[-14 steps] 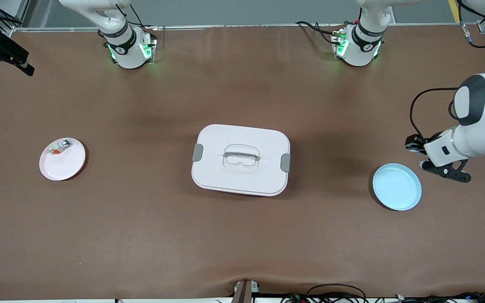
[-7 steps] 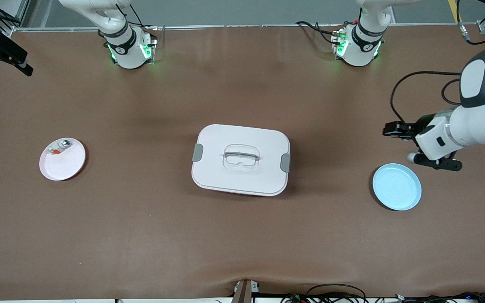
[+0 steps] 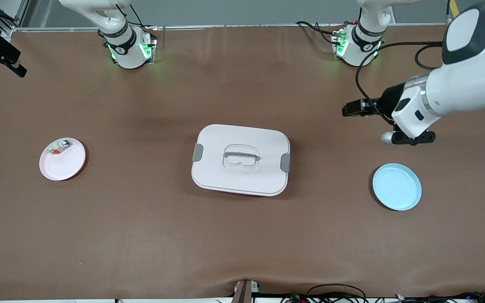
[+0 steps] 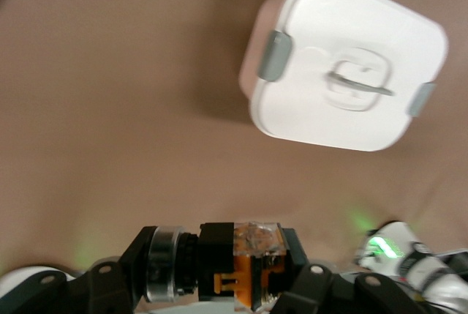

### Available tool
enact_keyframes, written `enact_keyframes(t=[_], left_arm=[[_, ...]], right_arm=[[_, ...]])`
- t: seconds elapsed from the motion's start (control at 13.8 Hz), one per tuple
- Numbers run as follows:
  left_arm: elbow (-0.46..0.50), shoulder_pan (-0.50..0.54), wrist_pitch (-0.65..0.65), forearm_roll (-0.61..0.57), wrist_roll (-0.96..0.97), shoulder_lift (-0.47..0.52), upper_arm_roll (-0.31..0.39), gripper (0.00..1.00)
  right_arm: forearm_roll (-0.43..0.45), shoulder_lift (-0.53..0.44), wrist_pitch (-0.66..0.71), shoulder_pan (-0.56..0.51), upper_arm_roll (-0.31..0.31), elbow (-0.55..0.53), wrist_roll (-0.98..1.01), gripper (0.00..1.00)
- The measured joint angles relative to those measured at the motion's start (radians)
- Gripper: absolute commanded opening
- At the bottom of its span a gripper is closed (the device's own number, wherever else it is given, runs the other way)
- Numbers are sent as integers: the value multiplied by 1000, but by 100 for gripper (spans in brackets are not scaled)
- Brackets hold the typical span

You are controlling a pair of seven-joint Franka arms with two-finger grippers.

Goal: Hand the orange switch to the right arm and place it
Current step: 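Carry the switch over the box while the right gripper reaches toward it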

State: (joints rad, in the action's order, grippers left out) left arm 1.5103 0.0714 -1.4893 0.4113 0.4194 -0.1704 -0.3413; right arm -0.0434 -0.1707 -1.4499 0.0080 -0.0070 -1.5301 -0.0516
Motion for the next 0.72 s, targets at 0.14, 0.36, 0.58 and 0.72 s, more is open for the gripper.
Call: enact_keyframes(t=[0.14, 0.36, 0.58, 0.72], left_arm=[[-8, -1, -2, 77, 108, 1, -20, 32], [-9, -1, -22, 208, 308, 1, -26, 32], [-11, 0, -131, 253, 603, 1, -82, 31], [-11, -3, -234, 253, 782, -1, -151, 31]], right_arm=[[-1, 4, 0, 1, 2, 0, 0, 100], [-30, 15, 0, 8, 6, 0, 1, 100], [-77, 31, -1, 31, 8, 0, 1, 100], [-152, 40, -15, 38, 9, 0, 1, 100]])
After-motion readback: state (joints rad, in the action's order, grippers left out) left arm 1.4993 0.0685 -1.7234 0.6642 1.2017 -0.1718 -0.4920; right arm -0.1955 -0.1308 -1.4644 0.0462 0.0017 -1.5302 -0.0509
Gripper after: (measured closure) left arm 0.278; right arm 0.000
